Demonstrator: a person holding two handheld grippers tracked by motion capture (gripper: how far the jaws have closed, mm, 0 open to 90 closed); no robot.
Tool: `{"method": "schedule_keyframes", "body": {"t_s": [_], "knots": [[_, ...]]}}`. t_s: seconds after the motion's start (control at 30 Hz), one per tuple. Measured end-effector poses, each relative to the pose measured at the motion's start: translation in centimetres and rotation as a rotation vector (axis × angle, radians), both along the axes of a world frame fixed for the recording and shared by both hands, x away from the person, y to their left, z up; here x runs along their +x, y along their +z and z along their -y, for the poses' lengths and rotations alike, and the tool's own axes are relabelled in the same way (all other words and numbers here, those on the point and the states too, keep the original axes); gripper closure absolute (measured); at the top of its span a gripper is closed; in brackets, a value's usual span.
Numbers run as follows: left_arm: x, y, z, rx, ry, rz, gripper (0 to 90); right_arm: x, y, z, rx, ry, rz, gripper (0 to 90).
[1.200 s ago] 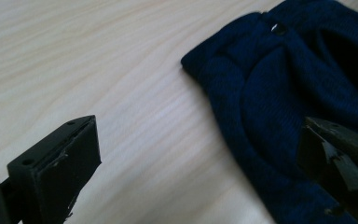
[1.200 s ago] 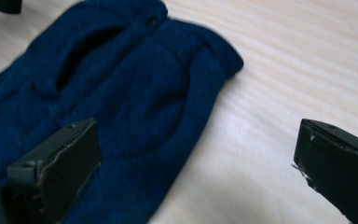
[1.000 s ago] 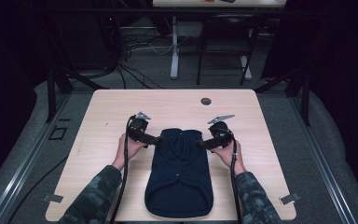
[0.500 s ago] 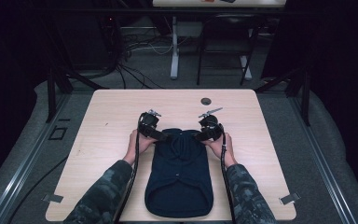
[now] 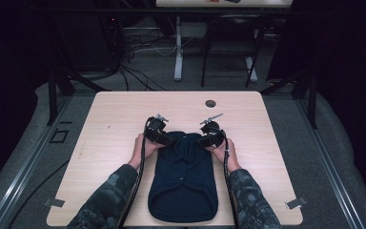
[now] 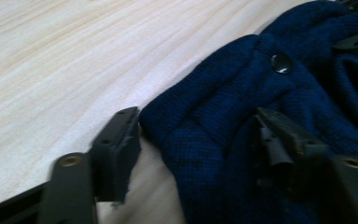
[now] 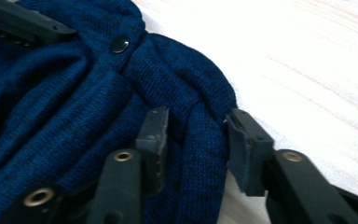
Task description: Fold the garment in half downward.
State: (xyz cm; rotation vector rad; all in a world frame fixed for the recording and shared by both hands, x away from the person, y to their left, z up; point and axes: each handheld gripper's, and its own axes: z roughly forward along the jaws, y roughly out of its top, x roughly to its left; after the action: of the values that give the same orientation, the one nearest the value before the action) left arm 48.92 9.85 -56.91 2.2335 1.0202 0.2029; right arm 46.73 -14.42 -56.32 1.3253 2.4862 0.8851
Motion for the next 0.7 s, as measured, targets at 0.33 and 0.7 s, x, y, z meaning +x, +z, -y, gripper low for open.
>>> {"method": "schedule_keyframes", "body": {"t_s": [0.33, 0.7], "knots": [[-0.4, -0.1, -0.2, -0.028, -0.027, 0.016, 61.4, -0.8, -0.3, 0.2, 0.026, -0.016, 0.053, 71.5], [-1.1, 0.8, -0.1, -0.002, -0.056, 0.062, 69.6, -1.2, 0.4, 0.2, 0.010, -0.005, 0.085, 75.6]]}}
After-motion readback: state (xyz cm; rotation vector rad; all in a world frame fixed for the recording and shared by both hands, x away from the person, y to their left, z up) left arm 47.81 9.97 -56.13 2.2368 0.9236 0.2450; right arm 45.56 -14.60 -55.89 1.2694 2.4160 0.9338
